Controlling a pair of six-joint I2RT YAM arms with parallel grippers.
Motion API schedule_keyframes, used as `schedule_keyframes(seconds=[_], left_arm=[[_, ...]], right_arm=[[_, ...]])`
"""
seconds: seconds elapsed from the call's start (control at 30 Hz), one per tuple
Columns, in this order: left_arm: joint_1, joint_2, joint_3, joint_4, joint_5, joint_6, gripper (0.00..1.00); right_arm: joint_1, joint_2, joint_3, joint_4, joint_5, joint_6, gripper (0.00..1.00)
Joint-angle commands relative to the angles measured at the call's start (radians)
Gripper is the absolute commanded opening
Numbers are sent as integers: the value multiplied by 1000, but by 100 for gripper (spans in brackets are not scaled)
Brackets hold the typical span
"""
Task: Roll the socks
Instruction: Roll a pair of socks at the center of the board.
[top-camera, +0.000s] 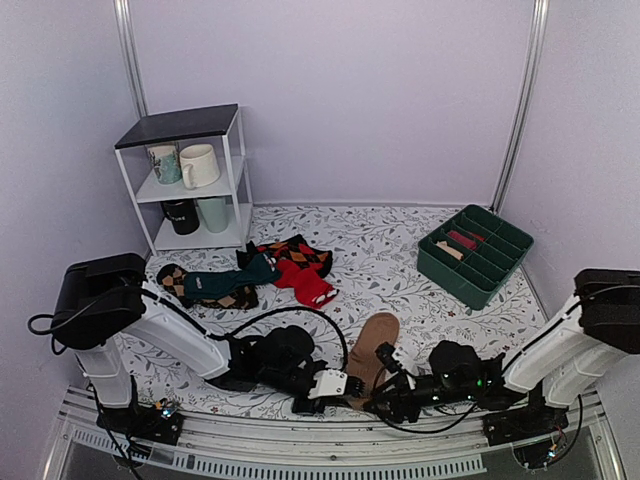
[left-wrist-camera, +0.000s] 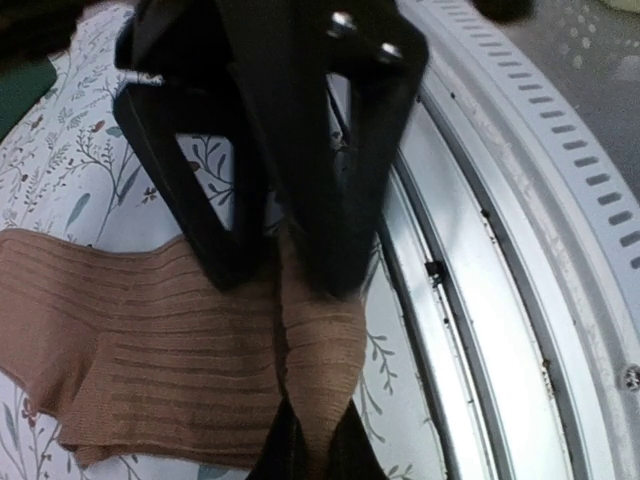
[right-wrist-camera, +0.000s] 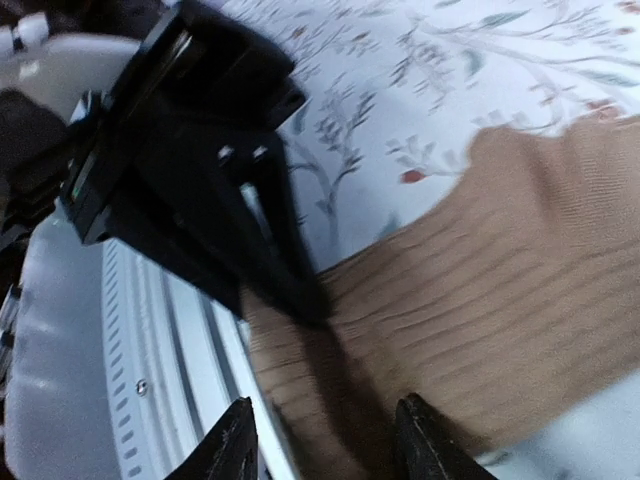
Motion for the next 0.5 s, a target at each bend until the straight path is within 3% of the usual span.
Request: schedule_keyframes(seconds=[0.0, 0.1, 0.2, 0.47], left_arm=[[21, 30, -3, -118, 90, -112, 0], [56, 34, 1, -150, 132, -181, 0], [78, 41, 3, -178, 176, -228, 0], [117, 60, 8, -216, 222, -246, 0]], right_arm=[[6, -240, -94, -219, 327, -105, 50], [71, -403, -150, -191, 468, -223, 53], [135, -451, -151, -170, 532, -309, 53], [333, -213, 10, -281, 668, -441, 53]])
